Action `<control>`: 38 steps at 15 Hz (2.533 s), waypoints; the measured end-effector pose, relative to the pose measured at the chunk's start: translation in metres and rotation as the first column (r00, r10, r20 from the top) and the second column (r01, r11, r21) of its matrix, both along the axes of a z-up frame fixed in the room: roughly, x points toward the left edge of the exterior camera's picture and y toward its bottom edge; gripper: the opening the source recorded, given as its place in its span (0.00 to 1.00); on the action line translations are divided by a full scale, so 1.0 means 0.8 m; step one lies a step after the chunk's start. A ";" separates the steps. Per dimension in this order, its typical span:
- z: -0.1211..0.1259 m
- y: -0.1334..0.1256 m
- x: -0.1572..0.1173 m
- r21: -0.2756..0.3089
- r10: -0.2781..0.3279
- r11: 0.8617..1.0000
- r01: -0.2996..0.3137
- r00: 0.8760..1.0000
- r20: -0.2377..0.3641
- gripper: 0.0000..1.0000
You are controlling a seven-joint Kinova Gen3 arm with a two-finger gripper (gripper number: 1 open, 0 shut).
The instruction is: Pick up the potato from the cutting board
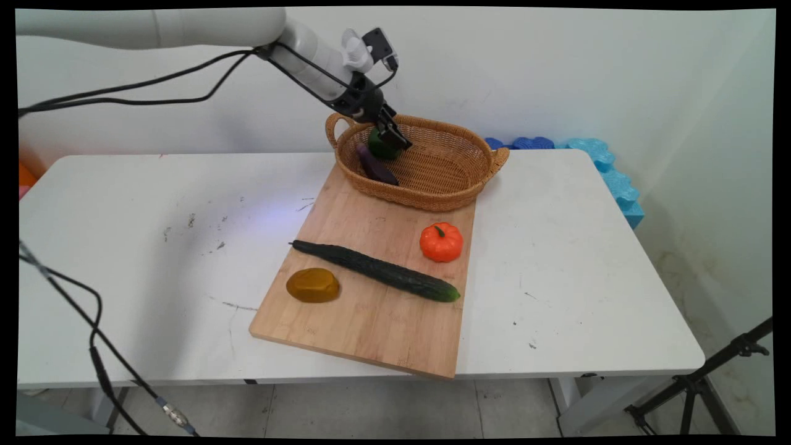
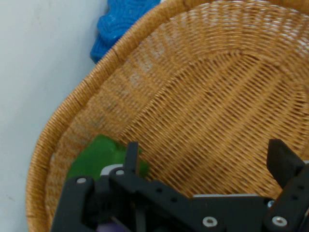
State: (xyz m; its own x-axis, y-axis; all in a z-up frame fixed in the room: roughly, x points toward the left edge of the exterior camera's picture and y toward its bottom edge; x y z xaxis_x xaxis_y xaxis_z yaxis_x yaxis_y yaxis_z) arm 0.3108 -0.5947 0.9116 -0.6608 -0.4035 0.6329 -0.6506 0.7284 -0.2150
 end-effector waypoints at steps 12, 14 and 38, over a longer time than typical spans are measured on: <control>0.036 0.182 0.023 0.136 -0.028 0.990 0.034 0.998 -0.047 1.00; 0.034 0.210 0.030 0.164 -0.043 0.985 0.050 0.998 -0.043 1.00; -0.072 0.326 0.048 0.273 -0.216 0.944 0.184 0.972 0.095 1.00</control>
